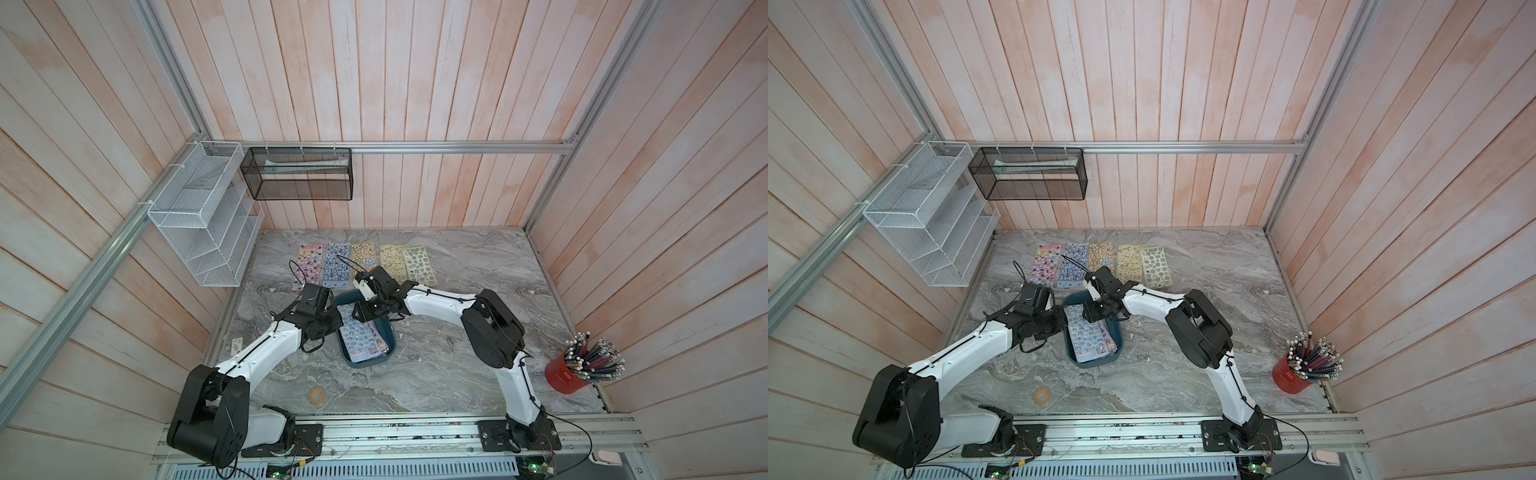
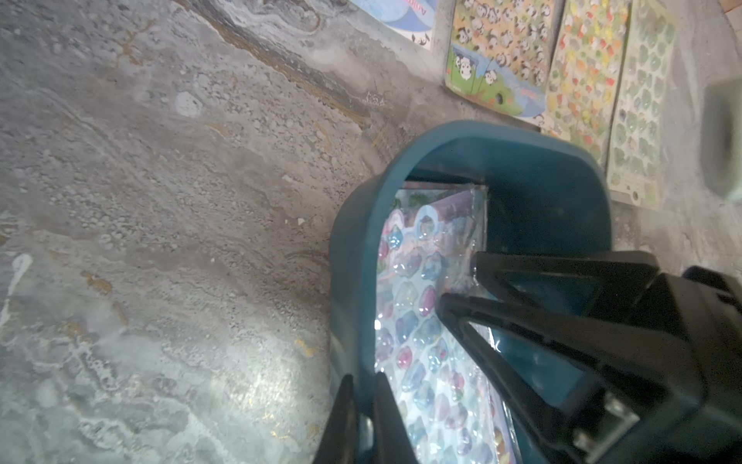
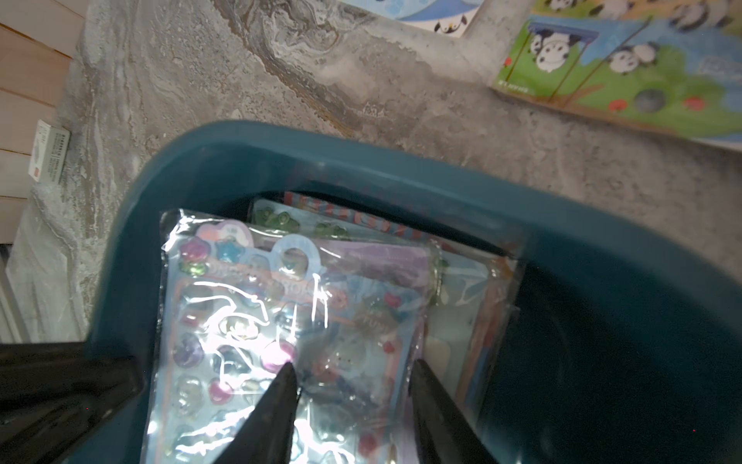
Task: Take the stickers out of the storage box
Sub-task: Pick up the sticker from the storage box.
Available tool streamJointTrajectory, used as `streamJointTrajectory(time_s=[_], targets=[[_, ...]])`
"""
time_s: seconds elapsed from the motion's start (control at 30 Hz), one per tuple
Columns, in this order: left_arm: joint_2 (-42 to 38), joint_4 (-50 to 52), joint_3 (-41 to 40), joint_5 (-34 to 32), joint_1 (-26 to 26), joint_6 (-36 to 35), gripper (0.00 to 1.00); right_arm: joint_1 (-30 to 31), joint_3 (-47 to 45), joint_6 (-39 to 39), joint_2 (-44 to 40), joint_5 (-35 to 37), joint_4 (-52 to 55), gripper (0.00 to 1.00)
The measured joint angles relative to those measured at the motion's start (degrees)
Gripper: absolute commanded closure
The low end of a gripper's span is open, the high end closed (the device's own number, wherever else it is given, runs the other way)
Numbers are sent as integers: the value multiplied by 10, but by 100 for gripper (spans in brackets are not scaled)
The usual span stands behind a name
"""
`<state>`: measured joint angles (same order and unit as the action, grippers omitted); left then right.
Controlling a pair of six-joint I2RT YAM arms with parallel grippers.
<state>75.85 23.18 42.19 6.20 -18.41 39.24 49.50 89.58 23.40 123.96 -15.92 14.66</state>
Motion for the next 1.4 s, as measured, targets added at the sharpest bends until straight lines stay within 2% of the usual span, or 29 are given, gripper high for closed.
streamJointTrajectory(time_s=[0.33,0.7,0.93,1.13,1.27,1.4], targets=[[8,-5,0,-2,0,0,99,-28,-81,27,-34,-77,-87,72],[13,-9,0,4,0,-2,99,-42,-143,54,-63,-126,-148,81],[17,-9,0,4,0,-4,99,-44,-155,60,-75,-141,-149,79],[17,-12,0,5,0,-4,99,-36,-144,45,-84,-85,-105,78],[17,-14,0,7,0,-4,99,-27,-130,30,-96,-30,-65,65],[17,-14,0,4,1,-4,99,-16,-104,10,-105,39,-15,58]])
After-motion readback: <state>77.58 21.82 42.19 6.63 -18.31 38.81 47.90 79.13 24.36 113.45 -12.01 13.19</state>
